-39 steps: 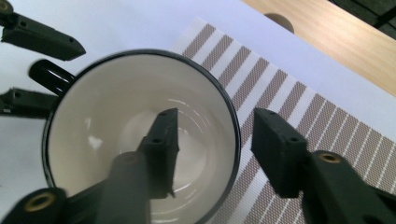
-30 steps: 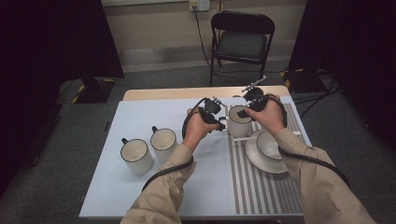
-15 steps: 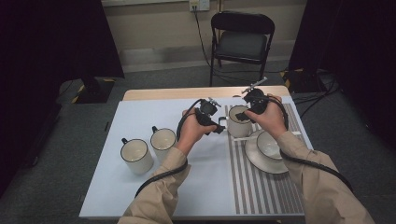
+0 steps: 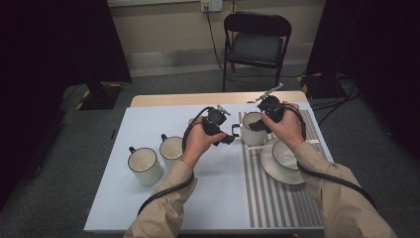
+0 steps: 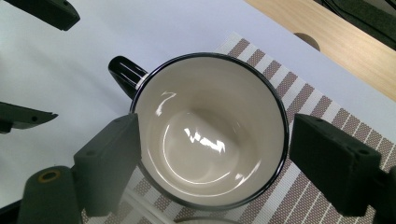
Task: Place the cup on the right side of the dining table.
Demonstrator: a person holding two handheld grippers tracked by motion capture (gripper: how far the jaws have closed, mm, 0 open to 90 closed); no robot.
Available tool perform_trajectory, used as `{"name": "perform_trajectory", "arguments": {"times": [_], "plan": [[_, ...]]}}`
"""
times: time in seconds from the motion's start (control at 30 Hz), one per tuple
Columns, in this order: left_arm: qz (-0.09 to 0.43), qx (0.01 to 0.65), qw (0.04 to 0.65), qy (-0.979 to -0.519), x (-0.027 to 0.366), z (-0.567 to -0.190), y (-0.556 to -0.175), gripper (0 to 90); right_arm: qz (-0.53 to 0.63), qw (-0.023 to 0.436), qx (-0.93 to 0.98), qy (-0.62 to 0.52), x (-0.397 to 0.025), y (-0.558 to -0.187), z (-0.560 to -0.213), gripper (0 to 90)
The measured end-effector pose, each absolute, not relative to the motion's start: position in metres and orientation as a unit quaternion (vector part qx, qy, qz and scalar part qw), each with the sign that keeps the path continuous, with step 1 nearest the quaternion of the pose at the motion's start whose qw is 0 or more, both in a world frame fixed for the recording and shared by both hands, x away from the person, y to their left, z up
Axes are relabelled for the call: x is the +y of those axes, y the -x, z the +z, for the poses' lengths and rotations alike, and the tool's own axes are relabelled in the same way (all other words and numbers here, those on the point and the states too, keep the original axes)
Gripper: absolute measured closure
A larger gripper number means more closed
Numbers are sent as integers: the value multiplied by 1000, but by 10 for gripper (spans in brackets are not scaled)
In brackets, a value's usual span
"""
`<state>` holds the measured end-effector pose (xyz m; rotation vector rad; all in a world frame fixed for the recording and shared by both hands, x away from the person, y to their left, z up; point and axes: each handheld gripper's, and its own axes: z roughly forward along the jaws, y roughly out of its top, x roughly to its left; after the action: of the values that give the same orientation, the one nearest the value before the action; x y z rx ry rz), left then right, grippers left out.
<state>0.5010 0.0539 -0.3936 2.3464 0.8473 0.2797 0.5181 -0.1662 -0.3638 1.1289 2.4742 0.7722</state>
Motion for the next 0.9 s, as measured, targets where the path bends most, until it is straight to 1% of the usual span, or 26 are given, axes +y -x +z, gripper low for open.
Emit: {"name": "perform_trajectory", "arguments": {"times": [0.33, 0.9], "plan": [[90, 323, 317, -887, 61, -392, -490, 179, 269, 154, 867, -390, -167, -510, -362, 162], [89, 327, 314, -887, 69, -395, -481, 179, 269, 152, 874, -376, -166, -499, -359, 163]]}}
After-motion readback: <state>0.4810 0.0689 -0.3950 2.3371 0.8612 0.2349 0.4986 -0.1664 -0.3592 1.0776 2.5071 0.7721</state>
